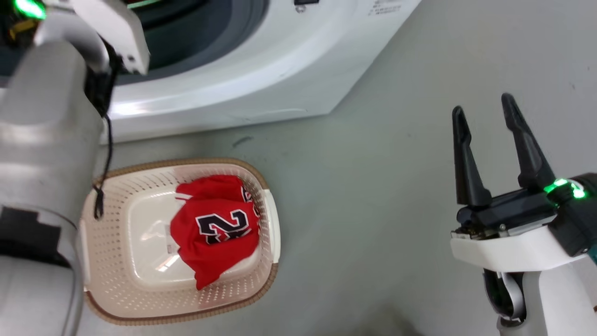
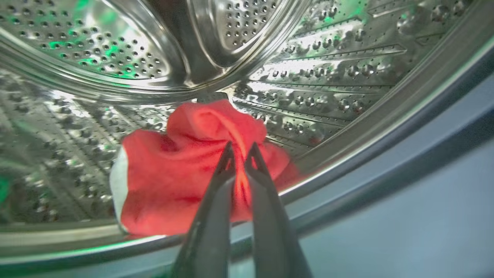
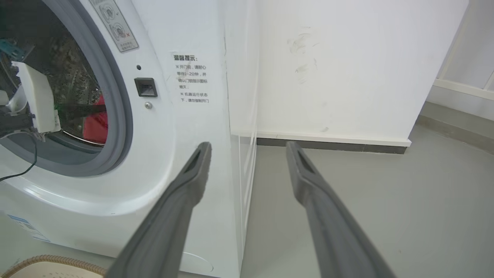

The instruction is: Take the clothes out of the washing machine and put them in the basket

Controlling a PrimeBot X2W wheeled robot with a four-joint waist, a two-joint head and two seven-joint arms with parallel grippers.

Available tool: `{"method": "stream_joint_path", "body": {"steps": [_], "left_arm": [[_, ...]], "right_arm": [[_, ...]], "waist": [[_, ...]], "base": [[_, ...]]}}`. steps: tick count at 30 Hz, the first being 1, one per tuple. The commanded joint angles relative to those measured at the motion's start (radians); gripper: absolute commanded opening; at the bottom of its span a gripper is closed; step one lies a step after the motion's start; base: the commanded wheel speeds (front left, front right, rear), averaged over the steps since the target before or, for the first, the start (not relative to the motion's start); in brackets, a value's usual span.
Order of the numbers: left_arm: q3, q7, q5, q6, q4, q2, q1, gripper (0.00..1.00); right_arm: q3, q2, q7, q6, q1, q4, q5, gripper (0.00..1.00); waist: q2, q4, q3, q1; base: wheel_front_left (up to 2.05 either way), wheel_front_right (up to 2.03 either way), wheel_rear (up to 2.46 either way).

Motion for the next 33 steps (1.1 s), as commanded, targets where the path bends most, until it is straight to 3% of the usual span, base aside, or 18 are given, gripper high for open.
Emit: {"method": "stream_joint_path", "body": {"steps": [1,13,33], "left_arm": [[-0.002,-0.012,-0.008,0.0,-0.007,-0.005,0.027,0.0],[0.01,-0.081,-0.057,0.009,-0.2,-0.008,0.311,0.0],[0.073,-0.054,-0.042,0.138,-0.823,0.06,0.692,0.0]], "right_arm": [[-0.002,0.001,-0.002,-0.001,0.014,0.003,-0.004,1.0],[-0.002,0.001,-0.002,-0.001,0.097,0.026,-0.029,1.0],[0.008,0.001,-0.002,-0.001,0.206,0.051,-0.05,1.0]], "waist": [[0.0,0.032,-0.053,0.0],[0.0,0.09,-0.212,0.0],[0.0,0.15,-0.39,0.0]], "base": [[0.0,0.0,0.0],[0.0,0.0,0.0],[0.0,0.0,0.0]]}}
